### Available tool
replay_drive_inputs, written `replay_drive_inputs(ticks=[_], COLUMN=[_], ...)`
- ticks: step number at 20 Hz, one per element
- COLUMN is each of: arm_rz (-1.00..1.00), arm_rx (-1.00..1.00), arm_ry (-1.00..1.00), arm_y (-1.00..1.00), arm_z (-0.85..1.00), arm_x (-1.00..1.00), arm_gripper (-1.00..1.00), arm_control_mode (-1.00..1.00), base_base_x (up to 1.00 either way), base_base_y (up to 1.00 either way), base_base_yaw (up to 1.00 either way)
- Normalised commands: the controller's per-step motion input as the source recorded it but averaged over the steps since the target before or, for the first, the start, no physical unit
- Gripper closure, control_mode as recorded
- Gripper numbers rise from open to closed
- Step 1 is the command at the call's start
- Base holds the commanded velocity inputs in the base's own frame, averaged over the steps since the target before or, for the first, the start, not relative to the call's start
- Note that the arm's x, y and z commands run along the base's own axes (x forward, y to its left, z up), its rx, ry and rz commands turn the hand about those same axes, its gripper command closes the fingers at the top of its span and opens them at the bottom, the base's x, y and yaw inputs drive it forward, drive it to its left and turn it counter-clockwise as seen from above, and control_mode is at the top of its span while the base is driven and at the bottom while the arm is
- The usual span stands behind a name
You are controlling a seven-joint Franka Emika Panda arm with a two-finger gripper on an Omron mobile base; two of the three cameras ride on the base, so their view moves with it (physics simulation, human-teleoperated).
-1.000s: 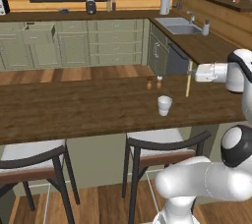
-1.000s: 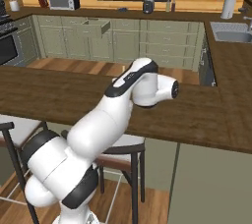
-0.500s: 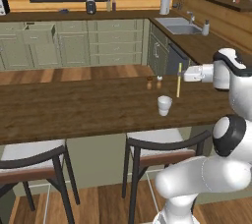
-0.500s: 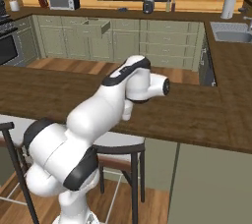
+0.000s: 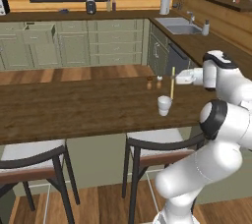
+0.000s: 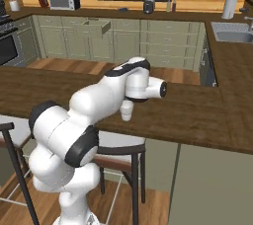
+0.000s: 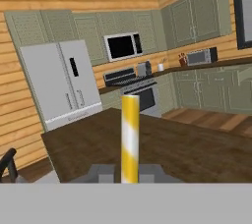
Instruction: Take a straw from the drawer in front and place it inside the glass cup on the dining counter.
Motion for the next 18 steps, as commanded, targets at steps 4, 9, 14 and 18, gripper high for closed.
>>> replay_drive_inputs(ticks=[4,9,14,18], arm_rz=[0.0,0.0,0.0,0.0], arm_rx=[0.0,0.0,0.0,0.0], arm_ry=[0.0,0.0,0.0,0.0], arm_y=[0.0,-0.03,-0.21,-0.18], arm_z=[-0.32,-0.27,-0.21,-0.21], arm_x=[0.43,0.4,0.34,0.28], arm_gripper=[1.0,1.0,1.0,1.0], arm_control_mode=[-1.0,-1.0,-1.0,-1.0], base_base_x=[0.0,0.0,0.0,0.0], base_base_y=[0.0,0.0,0.0,0.0], base_base_yaw=[0.0,0.0,0.0,0.0])
